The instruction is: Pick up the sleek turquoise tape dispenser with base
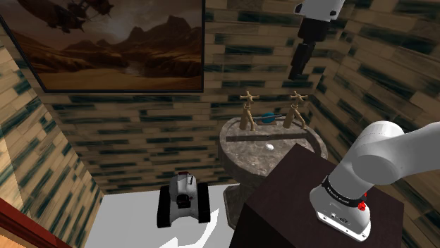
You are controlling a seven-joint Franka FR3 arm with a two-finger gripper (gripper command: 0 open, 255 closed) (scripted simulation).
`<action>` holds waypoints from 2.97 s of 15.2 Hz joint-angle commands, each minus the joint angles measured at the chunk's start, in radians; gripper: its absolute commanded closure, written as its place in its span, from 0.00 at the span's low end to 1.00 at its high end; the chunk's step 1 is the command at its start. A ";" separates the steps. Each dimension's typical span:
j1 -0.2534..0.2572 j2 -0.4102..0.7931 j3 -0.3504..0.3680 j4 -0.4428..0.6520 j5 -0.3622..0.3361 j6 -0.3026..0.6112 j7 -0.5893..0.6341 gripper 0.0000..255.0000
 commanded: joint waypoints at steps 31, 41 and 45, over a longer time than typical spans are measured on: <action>-0.057 0.621 -0.416 -0.245 -0.314 0.890 -0.749 0.00; -0.124 1.046 -0.423 -0.033 -0.145 1.125 -1.066 0.00; -0.190 1.205 -0.377 0.091 -0.092 1.176 -1.167 0.00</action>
